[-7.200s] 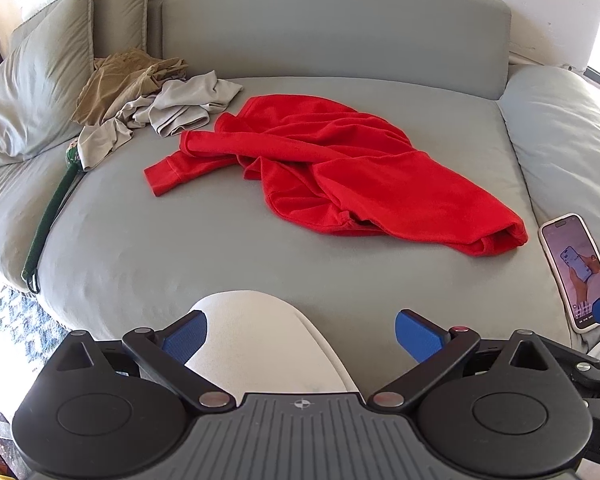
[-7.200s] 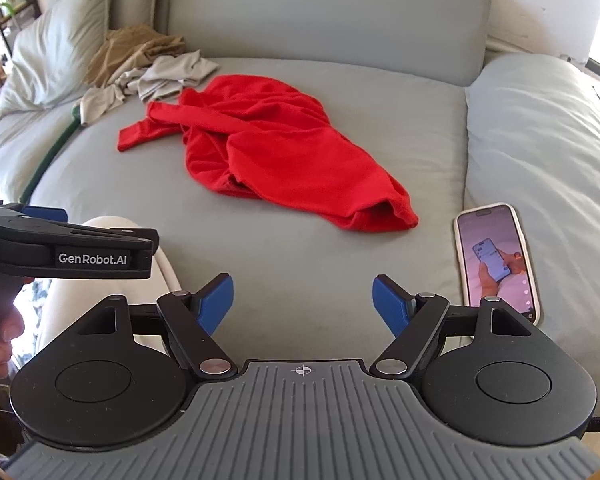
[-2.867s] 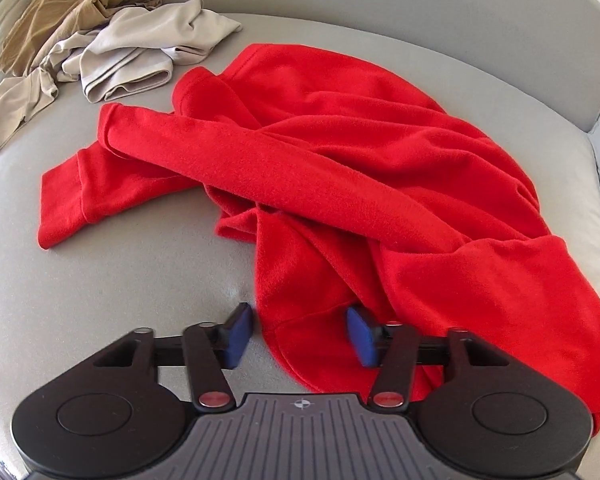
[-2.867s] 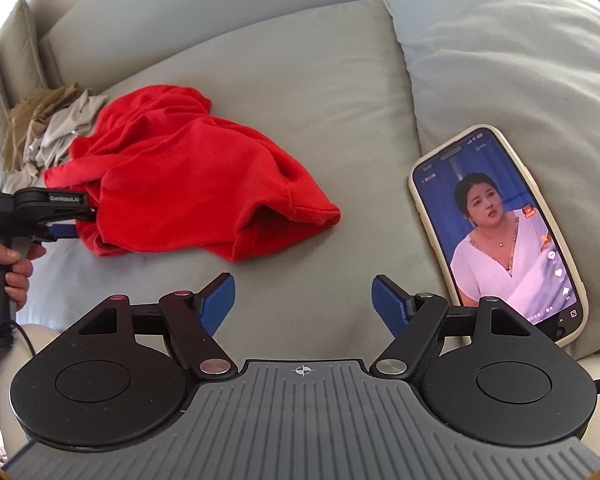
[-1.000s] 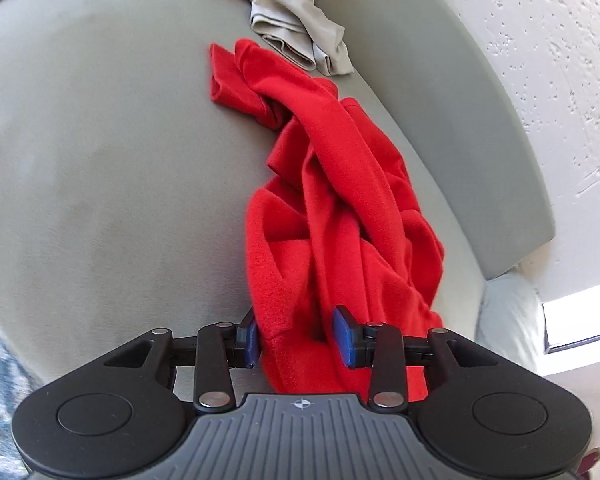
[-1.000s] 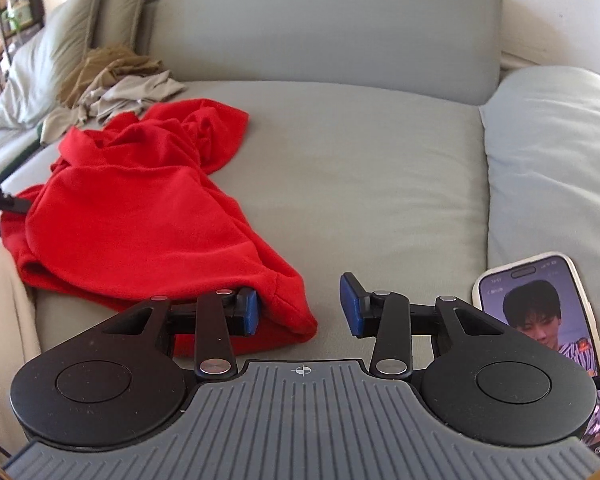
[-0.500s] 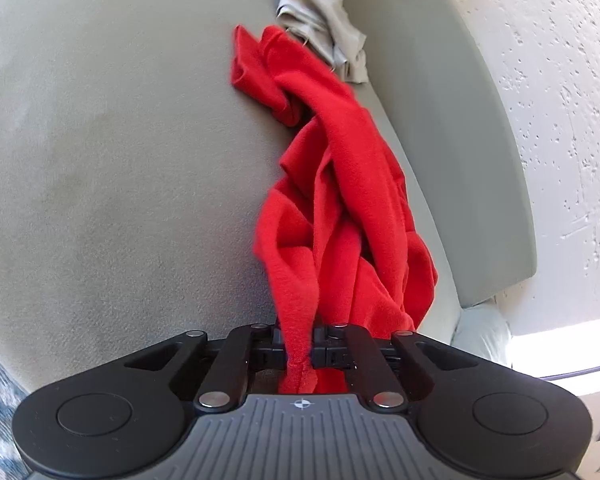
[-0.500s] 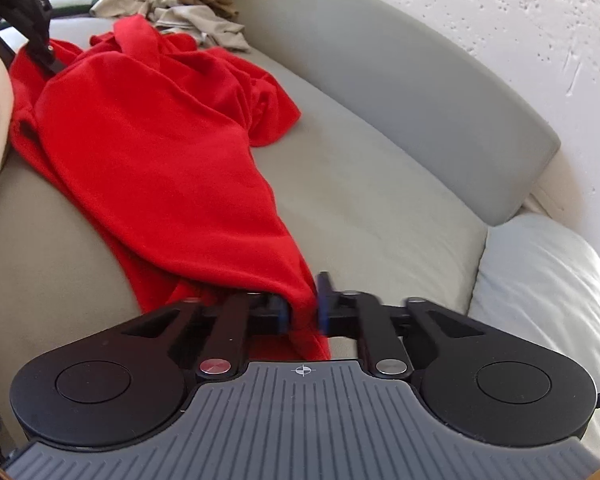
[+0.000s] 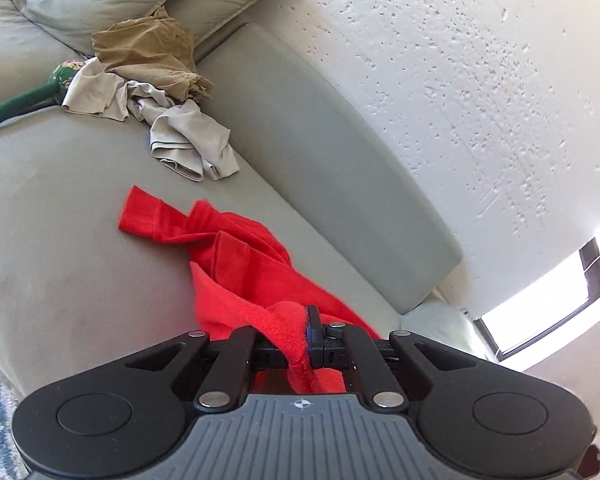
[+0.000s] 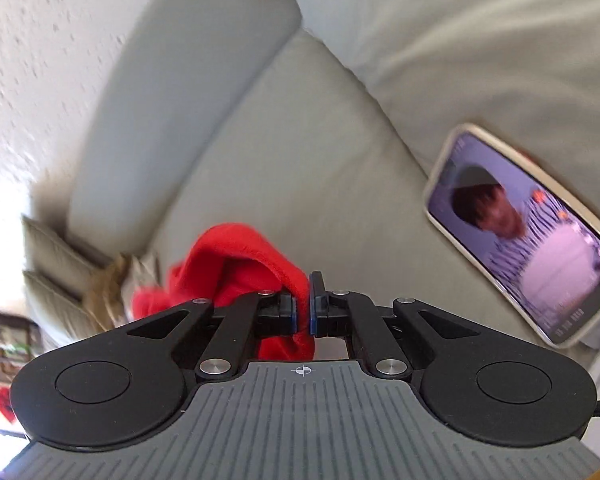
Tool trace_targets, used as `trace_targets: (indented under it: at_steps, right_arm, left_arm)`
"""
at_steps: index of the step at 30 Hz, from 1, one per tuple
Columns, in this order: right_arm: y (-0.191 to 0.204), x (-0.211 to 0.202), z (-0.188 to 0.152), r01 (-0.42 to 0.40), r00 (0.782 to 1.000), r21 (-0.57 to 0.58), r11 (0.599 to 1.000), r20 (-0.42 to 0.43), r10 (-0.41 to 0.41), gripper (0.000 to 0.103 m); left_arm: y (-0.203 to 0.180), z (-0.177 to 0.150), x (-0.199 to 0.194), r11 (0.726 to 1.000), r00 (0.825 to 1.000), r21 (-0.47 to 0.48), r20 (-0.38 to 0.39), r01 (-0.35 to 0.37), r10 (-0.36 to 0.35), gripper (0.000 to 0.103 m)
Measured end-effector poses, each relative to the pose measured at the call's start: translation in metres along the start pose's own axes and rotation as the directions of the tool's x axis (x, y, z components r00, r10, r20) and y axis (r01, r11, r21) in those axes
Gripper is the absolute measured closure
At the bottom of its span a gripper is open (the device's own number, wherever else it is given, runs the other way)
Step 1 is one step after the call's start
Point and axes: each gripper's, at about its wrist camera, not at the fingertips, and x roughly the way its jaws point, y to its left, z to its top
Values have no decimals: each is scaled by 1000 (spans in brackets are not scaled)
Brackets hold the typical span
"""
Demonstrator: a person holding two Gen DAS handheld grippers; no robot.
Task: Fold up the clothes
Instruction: 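Raise and shake the red shirt with both grippers to unfold it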
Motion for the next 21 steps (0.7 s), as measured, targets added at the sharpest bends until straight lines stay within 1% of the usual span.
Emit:
trace_targets:
  at_steps: [1, 2, 4, 6, 7, 9, 10, 11, 12, 13, 14, 15, 16, 17, 18, 19, 21]
  right_arm:
    - [-8, 3, -13, 15, 999, -14, 1000, -50, -16, 98]
    - [-14, 6, -25, 23, 995, -27, 999, -96, -26, 98]
    - [-13, 5, -33, -38, 989, -24, 999, -143, 34, 98]
    - [-12, 4, -40, -98, 977, -18, 995, -189, 93, 98]
    - [-9, 3, -42, -133, 970, -17, 991, -207, 127, 98]
    - [29, -17, -29, -252, 956, -61, 966, -172, 238, 98]
    - [56, -38, -19, -328, 940, -102, 939, -132, 314, 98]
    - [82, -61, -9, -399, 916, -143, 906, -91, 390, 98]
    - [102, -90, -1, -469, 882, -175, 866, -38, 470, 98]
    - [123, -119, 8, -533, 837, -212, 819, 12, 547, 98]
    - [141, -148, 15, -584, 786, -252, 771, 60, 615, 98]
    - [150, -174, 16, -601, 752, -292, 744, 109, 650, 98]
    - [158, -200, 17, -614, 712, -332, 716, 156, 684, 98]
    - [166, -225, 18, -618, 678, -371, 693, 195, 709, 98]
    - [170, -240, 18, -588, 698, -390, 708, 198, 688, 98]
    - [174, -255, 17, -566, 710, -407, 717, 202, 675, 98]
    - [173, -285, 15, -609, 655, -423, 671, 209, 726, 98]
  left_arm:
    - [0, -6, -4, 1000, 1000, 13, -2, -15, 15, 100]
    - [4, -9, -8, 1000, 1000, -3, -3, -17, 17, 100]
    - [10, -14, -16, 999, 1000, -33, -4, -19, 19, 100]
    - [2, -4, -20, 999, 1000, -42, 23, -4, 5, 100]
    - [-11, 9, -23, 1000, 998, -23, 55, 17, -16, 100]
    - [-42, 37, -33, 998, 989, 22, 130, 63, -66, 100]
    - [-60, 53, -44, 994, 978, 40, 179, 102, -107, 100]
    - [-81, 70, -60, 987, 959, 63, 237, 146, -157, 100]
    - [-99, 82, -78, 979, 933, 92, 297, 182, -202, 100]
    - [-116, 94, -96, 969, 902, 123, 354, 216, -246, 100]
    - [-132, 101, -116, 955, 860, 155, 416, 251, -294, 100]
    - [-142, 103, -135, 945, 819, 177, 473, 275, -326, 100]
    - [-151, 104, -150, 944, 792, 185, 513, 273, -330, 100]
    - [-159, 105, -165, 943, 764, 193, 552, 272, -334, 100]
    - [-163, 103, -175, 937, 751, 202, 561, 284, -349, 100]
    - [-167, 101, -185, 931, 736, 211, 570, 296, -364, 100]
    - [-174, 98, -204, 919, 707, 231, 588, 319, -393, 100]
